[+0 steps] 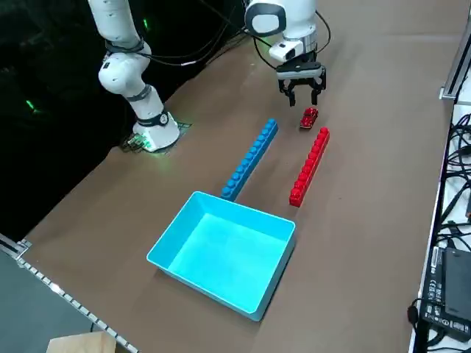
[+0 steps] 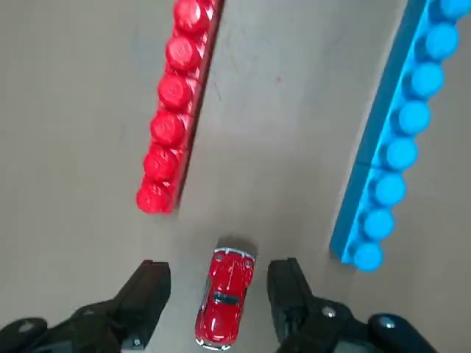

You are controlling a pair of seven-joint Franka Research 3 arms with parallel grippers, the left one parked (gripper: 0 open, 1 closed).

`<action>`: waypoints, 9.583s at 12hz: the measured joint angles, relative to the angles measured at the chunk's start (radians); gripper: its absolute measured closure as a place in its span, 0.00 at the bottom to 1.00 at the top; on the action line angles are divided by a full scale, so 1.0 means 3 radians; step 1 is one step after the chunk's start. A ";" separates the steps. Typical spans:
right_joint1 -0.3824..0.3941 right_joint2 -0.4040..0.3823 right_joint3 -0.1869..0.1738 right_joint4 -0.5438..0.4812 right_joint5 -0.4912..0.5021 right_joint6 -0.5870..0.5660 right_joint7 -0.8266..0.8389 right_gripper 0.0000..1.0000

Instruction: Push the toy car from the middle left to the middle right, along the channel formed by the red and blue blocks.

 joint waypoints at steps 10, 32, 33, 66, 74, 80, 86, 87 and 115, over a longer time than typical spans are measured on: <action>0.0330 0.0461 0.0002 0.0087 0.0000 0.0215 0.0884 0.33; 0.0535 0.0816 0.0001 0.0100 -0.0001 0.0639 0.1323 0.44; 0.0539 0.0817 0.0001 0.0100 -0.0001 0.0642 0.1324 0.44; 0.0888 0.1006 0.0002 0.0329 0.0000 0.0791 0.1794 0.51; 0.0942 0.1054 0.0002 0.0410 0.0000 0.0775 0.1830 0.51; 0.1003 0.1104 0.0002 0.0487 0.0017 0.0778 0.1854 0.51; 0.1142 0.1253 0.0003 0.0714 0.0170 0.0779 0.1873 0.48; 0.1144 0.1266 0.0002 0.0719 0.0175 0.0780 0.1873 0.45; 0.0564 -0.0365 -0.0177 0.1231 0.0027 -0.1405 -0.1810 0.00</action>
